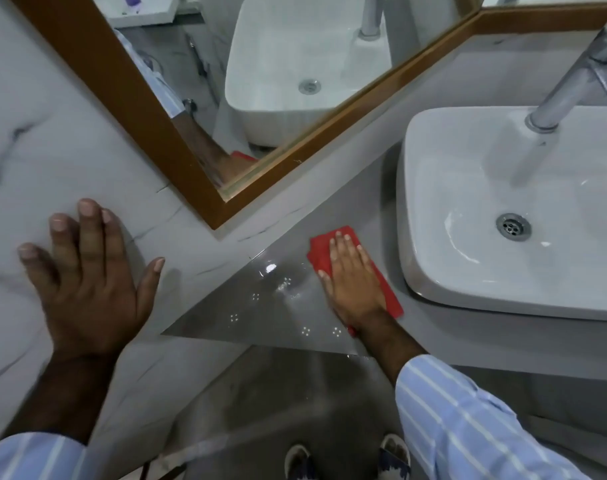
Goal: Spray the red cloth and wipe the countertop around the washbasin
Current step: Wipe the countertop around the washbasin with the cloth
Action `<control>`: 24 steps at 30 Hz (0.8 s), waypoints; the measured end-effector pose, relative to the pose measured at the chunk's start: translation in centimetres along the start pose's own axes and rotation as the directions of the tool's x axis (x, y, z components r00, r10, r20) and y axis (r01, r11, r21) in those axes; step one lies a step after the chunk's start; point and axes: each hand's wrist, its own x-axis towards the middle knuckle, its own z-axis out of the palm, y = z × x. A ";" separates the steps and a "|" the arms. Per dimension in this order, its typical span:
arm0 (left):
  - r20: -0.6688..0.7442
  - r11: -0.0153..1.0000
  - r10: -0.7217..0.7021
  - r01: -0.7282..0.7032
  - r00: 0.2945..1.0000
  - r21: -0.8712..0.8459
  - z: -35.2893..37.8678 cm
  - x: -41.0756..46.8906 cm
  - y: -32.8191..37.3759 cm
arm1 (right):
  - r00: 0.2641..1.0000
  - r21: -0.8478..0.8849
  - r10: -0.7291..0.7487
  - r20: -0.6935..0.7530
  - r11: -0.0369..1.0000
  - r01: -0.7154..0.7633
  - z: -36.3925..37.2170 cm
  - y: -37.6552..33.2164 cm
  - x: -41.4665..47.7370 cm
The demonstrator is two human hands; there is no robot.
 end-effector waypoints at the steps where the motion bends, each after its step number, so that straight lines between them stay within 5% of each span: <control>1: -0.133 1.000 0.013 -0.012 0.991 0.011 0.1 0.0 0.0 | 0.997 -0.013 -0.080 0.017 0.997 0.080 0.1 -0.6 -0.7; 6: -0.329 0.991 0.074 -0.033 0.941 0.128 0.6 0.5 -0.3 | 0.843 -0.029 -0.516 0.154 0.850 0.526 0.3 1.0 -2.4; 8: -0.353 0.983 0.098 -0.035 0.931 0.182 0.7 0.3 -0.5 | 0.889 -0.014 -0.443 0.116 0.894 0.447 0.1 1.8 -1.5; 11: -0.357 0.975 0.102 -0.022 0.929 0.221 0.7 0.4 -0.4 | 0.989 0.001 -0.141 0.033 0.990 0.141 0.4 -0.2 0.2; 14: -0.373 0.978 0.084 -0.005 0.924 0.209 0.9 0.3 -0.1 | 1.000 0.039 0.016 0.006 0.999 -0.016 0.6 -4.5 1.3; 17: -0.389 0.978 0.082 0.000 0.918 0.206 0.9 0.4 -0.2 | 0.991 0.062 -0.134 0.013 0.989 0.133 1.0 -8.2 0.5; 21: -0.411 0.977 0.098 -0.010 0.906 0.213 1.0 0.5 -0.5 | 0.886 0.020 -0.463 0.038 0.886 0.462 1.6 -7.6 -1.6; 24: -0.437 0.972 0.120 -0.017 0.892 0.233 1.5 0.5 -0.5 | 0.953 0.053 -0.302 0.019 0.952 0.301 1.3 -5.0 -0.3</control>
